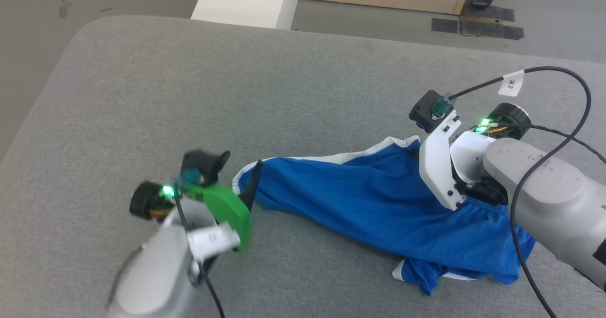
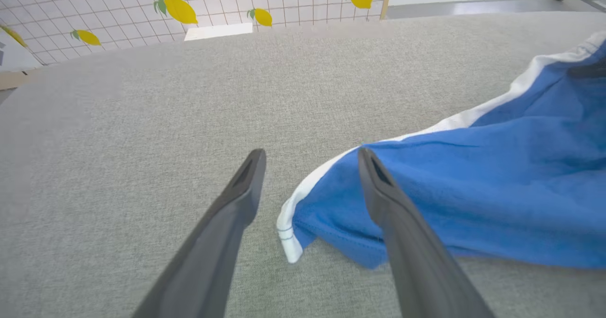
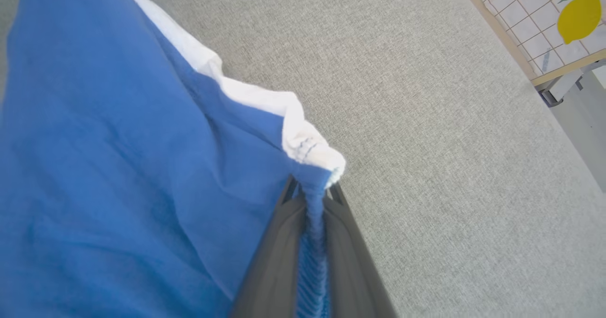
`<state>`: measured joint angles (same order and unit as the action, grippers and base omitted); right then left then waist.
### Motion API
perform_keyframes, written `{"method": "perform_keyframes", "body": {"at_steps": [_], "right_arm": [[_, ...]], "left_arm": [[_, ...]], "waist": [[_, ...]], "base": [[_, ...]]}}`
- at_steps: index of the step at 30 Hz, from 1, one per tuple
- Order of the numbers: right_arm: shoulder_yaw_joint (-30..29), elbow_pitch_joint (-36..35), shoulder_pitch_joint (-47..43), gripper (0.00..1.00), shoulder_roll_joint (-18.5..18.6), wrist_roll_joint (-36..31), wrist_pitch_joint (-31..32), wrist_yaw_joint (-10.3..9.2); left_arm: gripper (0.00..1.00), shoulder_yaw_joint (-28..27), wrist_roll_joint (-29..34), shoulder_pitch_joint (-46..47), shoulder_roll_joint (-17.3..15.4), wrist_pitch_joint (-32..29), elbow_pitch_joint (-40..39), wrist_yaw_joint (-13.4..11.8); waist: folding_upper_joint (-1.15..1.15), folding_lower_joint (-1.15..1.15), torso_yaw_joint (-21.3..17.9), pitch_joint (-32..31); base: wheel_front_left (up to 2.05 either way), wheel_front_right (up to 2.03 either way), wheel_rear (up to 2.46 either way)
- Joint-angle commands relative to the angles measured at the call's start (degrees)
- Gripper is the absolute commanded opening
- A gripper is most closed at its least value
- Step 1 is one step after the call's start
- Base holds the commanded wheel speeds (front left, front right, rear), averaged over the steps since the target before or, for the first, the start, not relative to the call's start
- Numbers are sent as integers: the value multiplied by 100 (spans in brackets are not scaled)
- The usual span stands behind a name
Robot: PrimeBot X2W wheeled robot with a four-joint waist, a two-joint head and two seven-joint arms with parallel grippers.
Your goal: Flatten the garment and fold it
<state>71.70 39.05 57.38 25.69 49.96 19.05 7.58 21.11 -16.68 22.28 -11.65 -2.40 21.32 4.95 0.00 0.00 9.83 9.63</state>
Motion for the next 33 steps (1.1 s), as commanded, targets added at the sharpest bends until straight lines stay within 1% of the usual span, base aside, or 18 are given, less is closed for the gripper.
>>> {"method": "perform_keyframes", "body": {"at_steps": [1, 2, 4, 7, 9, 11, 13, 16, 20, 23, 28, 32, 33], "right_arm": [[30, 21, -72, 0, -35, 47, -56, -9], [43, 28, -67, 0, -35, 54, -70, -9], [69, 44, -50, 0, -32, 73, -85, -9], [100, 59, 31, 0, -60, 80, -92, -9], [114, 69, 97, 0, -90, 73, -107, -9], [127, 68, 163, 0, -135, 58, -126, -9], [136, 69, 235, 0, -186, 46, -133, -9], [145, 92, 342, 0, -251, 33, -163, -9], [155, 133, 445, 0, -350, 18, -204, -9], [159, 169, 484, 0, -403, -2, -230, -9], [163, 195, 529, 0, -481, -86, -229, -9], [164, 174, 551, 0, -522, -152, -237, -9], [164, 166, 550, 0, -525, -162, -236, -9]], "left_arm": [[100, 9, -155, 224, -178, -367, -11, 100], [100, 39, -334, 336, -248, -669, -39, 162], [100, 119, -1009, 573, -358, -1372, -135, 237], [100, 584, -1963, 936, -890, -2414, -395, 250], [100, 836, -2506, 1095, -1201, -2943, -509, 251], [100, 1060, -2889, 1226, -1467, -3355, -580, 252], [100, 1287, -3099, 1360, -1709, -3666, -599, 252], [100, 1593, -3240, 1595, -1908, -3960, -503, 253], [100, 2040, -3337, 1953, -1969, -4162, -248, 253], [100, 2314, -3407, 2160, -1965, -4215, -67, 253], [100, 2967, -3342, 2448, -2107, -4324, 255, 253], [100, 3223, -3442, 2573, -2100, -4191, 559, 253], [69, 3276, -3470, 2594, -2086, -4145, 609, 253]], "waist": [[0, 0, -31, -5], [0, 0, -25, 4], [0, 0, -10, 18], [0, 0, -47, 91], [0, 0, -81, 153], [0, 0, -126, 217], [0, 0, -173, 287], [0, 0, -219, 373], [0, 0, -288, 478], [0, 0, -344, 528], [0, 0, -426, 591], [0, 0, -472, 656], [0, 0, -480, 673]], "base": [[0, 0, 0], [0, 0, 0], [0, 0, 0], [0, 0, 0], [0, 0, 0], [0, 0, 0], [0, 0, 0], [0, 0, 0], [0, 0, 0], [0, 0, 0], [0, 0, 0], [0, 0, 0], [0, 0, 0]]}}
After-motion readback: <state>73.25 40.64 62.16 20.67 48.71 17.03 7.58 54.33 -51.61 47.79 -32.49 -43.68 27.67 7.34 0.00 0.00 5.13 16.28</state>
